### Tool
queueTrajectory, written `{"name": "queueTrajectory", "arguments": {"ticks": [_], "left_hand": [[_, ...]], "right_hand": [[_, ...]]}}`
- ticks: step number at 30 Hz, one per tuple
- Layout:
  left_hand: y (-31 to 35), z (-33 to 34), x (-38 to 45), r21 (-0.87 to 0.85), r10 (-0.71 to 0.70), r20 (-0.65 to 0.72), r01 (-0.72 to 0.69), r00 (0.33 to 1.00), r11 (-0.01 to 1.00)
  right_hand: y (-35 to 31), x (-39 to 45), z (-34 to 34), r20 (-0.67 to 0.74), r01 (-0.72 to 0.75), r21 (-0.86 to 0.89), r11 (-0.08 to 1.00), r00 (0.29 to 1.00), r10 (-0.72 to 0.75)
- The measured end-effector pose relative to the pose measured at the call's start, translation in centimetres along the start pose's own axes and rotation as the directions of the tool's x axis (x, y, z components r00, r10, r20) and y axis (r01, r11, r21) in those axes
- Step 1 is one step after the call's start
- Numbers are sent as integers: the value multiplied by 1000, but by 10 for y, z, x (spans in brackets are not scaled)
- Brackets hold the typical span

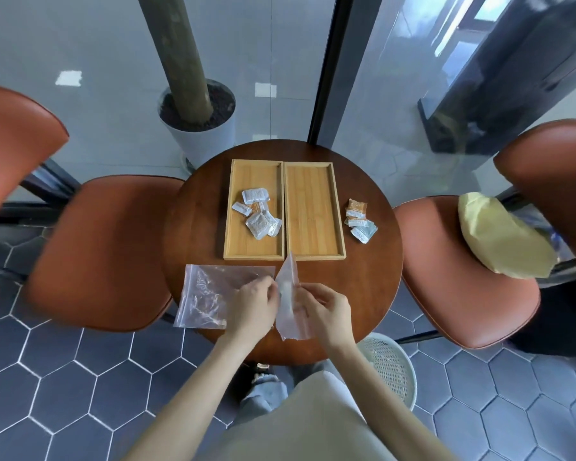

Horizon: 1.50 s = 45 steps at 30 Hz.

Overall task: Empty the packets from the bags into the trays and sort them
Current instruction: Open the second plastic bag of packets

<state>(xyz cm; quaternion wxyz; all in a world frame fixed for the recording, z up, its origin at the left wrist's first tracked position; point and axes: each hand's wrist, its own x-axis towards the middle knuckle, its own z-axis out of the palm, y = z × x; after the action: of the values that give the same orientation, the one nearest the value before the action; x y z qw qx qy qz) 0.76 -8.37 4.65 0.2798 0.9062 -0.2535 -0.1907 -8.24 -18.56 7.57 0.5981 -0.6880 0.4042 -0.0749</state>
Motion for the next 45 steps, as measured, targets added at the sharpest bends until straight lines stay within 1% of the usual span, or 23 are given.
{"name": "queueTrajectory", "arguments": {"ticks": [2, 4, 6, 8, 11, 14, 15, 18, 22, 26, 29, 30, 32, 33, 35, 37, 38, 40, 41, 42, 43, 44, 45], "left_hand": [[18, -8, -9, -207, -32, -34, 25, 999, 978], [29, -14, -14, -358, -101, 26, 103, 995, 928], [32, -14, -18, -423, -146, 71, 163, 987, 891], [32, -14, -22, -496, -187, 78, 200, 979, 845], [34, -15, -28, -553, -245, 96, 256, 965, 793], [34, -15, -31, -624, -305, 140, 323, 942, 712], [33, -16, -32, -631, -311, 154, 335, 938, 699], [34, -16, -33, -643, -316, 172, 349, 933, 681], [37, -16, -31, -665, -321, 168, 347, 932, 662], [40, -15, -30, -706, -363, 177, 375, 915, 600], [43, -11, -32, -735, -368, 178, 372, 913, 567], [43, -9, -32, -734, -369, 176, 371, 913, 569], [43, -6, -35, -717, -372, 167, 372, 913, 590], [42, -5, -36, -700, -370, 154, 365, 916, 614], [38, -4, -40, -630, -345, 106, 332, 932, 702], [36, -8, -45, -525, -304, 52, 285, 951, 802], [35, -10, -47, -458, -279, 24, 259, 960, 850], [34, -17, -47, -282, -208, -29, 191, 978, 940], [35, -20, -46, -186, -169, -50, 157, 984, 970], [35, -23, -44, -96, -132, -69, 125, 989, 987], [35, -24, -41, -22, -102, -84, 100, 991, 995], [35, -25, -39, 26, -80, -98, 83, 992, 996], [35, -26, -37, 47, -71, -109, 76, 992, 996]], "right_hand": [[-2, -1, -2, 6, 37, -48, 998, 999, -37], [-4, -2, -4, 16, 59, -94, 994, 998, -58], [-4, -3, -4, 18, 77, -122, 990, 997, -75], [-2, -5, -4, 21, 89, -142, 986, 996, -87], [-1, -8, -4, 25, 100, -164, 981, 995, -97], [0, -9, -4, 23, 80, -160, 984, 997, -78], [-1, -11, -5, 19, 58, -130, 990, 998, -56], [0, -13, -8, 42, -74, 57, 996, 997, 71], [1, -14, -11, 117, -231, 242, 943, 971, 208], [10, -10, -8, 207, -396, 407, 823, 918, 339], [22, -5, -5, 335, -483, 533, 694, 874, 351], [27, -3, -5, 342, -499, 549, 670, 866, 365], [33, 0, -5, 306, -517, 589, 621, 854, 422], [36, 2, -7, 245, -510, 609, 608, 850, 467], [37, 7, -15, 58, -441, 639, 630, 845, 531], [33, 9, -25, -96, -372, 571, 732, 855, 509], [33, 11, -30, -163, -333, 474, 815, 876, 453], [34, 12, -38, -272, -218, 144, 965, 929, 251], [34, 11, -42, -288, -139, -46, 989, 950, 120], [35, 10, -44, -269, -43, -218, 975, 963, -18], [36, 9, -47, -220, 60, -365, 929, 964, -148], [37, 9, -49, -153, 153, -479, 864, 955, -254], [35, 8, -51, -88, 226, -551, 804, 942, -325]]}}
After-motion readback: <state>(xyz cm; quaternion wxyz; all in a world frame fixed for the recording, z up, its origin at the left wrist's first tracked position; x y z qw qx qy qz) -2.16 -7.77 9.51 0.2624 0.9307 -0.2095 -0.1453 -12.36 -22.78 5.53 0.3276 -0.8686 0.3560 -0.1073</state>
